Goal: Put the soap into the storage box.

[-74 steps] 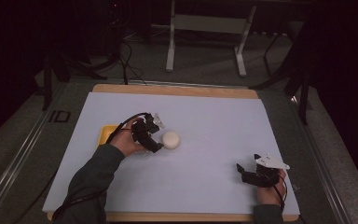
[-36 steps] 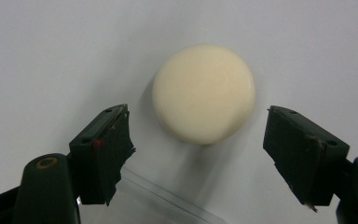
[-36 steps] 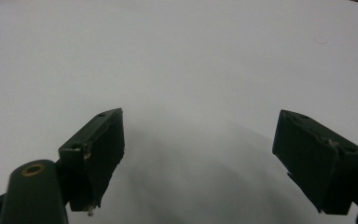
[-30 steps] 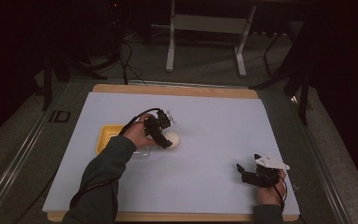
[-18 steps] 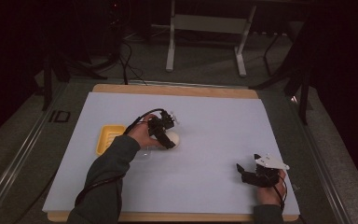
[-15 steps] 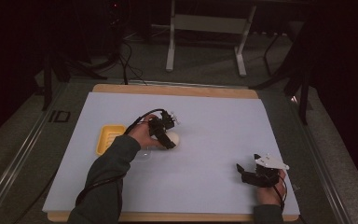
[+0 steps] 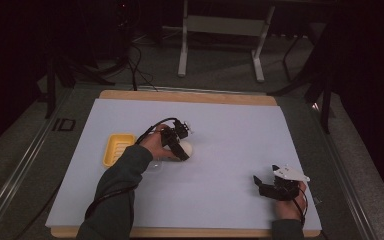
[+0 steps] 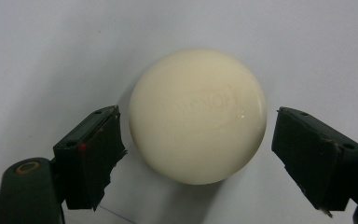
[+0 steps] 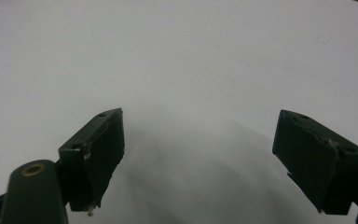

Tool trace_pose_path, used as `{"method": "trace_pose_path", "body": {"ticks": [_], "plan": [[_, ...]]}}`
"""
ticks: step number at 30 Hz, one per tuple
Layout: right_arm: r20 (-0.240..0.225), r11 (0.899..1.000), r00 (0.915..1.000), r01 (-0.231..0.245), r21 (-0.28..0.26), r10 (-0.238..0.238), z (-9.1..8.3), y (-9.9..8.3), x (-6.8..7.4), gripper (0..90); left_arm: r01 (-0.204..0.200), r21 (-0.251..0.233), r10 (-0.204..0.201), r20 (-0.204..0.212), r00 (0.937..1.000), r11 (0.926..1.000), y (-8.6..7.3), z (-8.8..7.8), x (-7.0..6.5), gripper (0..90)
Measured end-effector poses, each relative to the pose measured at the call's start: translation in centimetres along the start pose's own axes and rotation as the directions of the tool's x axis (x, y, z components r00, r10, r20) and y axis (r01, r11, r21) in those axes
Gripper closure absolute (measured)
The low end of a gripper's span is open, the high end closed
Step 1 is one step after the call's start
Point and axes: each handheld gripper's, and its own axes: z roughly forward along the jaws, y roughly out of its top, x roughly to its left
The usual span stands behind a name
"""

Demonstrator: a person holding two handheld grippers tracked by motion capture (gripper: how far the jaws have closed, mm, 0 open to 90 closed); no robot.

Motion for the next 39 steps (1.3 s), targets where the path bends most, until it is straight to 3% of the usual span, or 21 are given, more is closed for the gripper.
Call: {"method": "trace_pose_path", "body": {"ticks": [7,27,39], "plan": [[0.001,1.0,1.0,0.0,0.0,0.0,0.0,0.0,0.0,16.7,0.008,0.016,-0.009,0.012,0.9999,0.9998,0.1,0.5,0.1,16.9],[-0.002,1.0,1.0,0.006,0.003,-0.006,0.1,0.0,0.0,16.7,0.014,0.095,-0.014,-0.007,0.9999,0.9954,1.1,2.1,0.0,21.4],[-0.003,1.0,1.0,0.007,0.005,-0.007,0.1,0.0,0.0,16.7,-0.021,0.162,0.023,-0.008,0.9997,0.9866,1.4,2.0,-0.2,23.0]]}}
